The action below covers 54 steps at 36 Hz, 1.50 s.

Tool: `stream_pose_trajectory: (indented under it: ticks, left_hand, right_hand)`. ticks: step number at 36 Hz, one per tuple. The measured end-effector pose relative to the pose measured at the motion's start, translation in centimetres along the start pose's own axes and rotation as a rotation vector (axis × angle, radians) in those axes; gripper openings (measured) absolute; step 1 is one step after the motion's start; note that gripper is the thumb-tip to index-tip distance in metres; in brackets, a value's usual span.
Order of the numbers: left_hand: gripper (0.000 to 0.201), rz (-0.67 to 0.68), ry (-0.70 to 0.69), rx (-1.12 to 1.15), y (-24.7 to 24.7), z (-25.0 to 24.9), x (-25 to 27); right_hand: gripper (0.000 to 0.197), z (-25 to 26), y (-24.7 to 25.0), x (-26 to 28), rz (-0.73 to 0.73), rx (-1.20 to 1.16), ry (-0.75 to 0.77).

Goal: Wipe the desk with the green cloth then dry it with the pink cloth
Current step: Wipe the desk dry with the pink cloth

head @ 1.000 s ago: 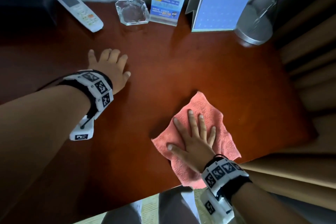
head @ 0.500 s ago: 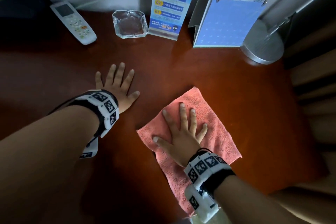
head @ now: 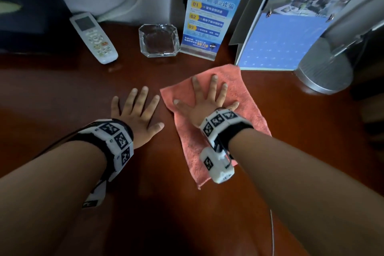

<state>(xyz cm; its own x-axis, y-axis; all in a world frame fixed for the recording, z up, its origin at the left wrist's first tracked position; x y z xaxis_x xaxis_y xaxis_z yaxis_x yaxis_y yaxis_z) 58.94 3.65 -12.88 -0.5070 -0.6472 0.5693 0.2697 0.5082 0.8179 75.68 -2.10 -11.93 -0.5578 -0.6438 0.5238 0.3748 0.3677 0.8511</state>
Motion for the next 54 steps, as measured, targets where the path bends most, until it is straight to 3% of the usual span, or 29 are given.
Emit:
stream_pose_trajectory:
  ticks: [9,15,24,32,38,44,51,54]
  left_hand:
    - [0.075,-0.038,-0.004,-0.011,0.0,0.2,0.0]
    - [0.073,-0.013,0.004,-0.006,0.2,0.0,0.1]
    - [0.074,-0.013,0.023,-0.047,0.4,-0.3,0.4]
    - [0.074,0.039,0.032,-0.038,0.3,-0.1,0.2]
    - [0.074,0.088,0.039,-0.058,0.3,0.1,0.2]
    - [0.073,0.098,0.050,-0.054,0.3,0.1,0.3]
    - [0.072,0.078,0.051,-0.027,0.3,0.1,0.3]
    - [0.072,0.062,0.043,-0.009,0.3,0.1,0.2]
  right_hand:
    - [0.087,1.3,2.1,-4.0,-0.051,-0.013,0.023]
    - [0.074,-1.2,0.2,-0.5,-0.062,0.044,0.160]
    - [0.076,-5.1,-4.1,6.0,0.050,0.095,0.288]
    - [0.082,-4.9,0.8,-1.8,-0.014,0.046,0.131]
    - [0.081,-5.1,2.8,-4.4,-0.036,0.069,0.153]
    - [0.080,-5.9,-0.7,-0.1,-0.073,0.105,0.256]
    - [0.088,-7.2,-6.1,9.8,-0.109,0.166,0.398]
    - [0.098,-7.8,-8.6,14.1,-0.026,0.212,0.411]
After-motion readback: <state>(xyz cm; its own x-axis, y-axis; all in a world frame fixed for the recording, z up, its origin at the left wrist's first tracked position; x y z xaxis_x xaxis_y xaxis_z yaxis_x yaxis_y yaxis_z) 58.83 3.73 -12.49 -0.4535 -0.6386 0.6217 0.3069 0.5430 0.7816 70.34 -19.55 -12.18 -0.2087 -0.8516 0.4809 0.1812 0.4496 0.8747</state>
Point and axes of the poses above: each hand's wrist, its own x-axis away from the middle knuckle, its own y-axis out of the back of the hand, z = x × y, the point moved 5 cm from there along -x, towards the middle knuckle, and after that the axes turned 6 degrees about x, right-handed, at the moved point
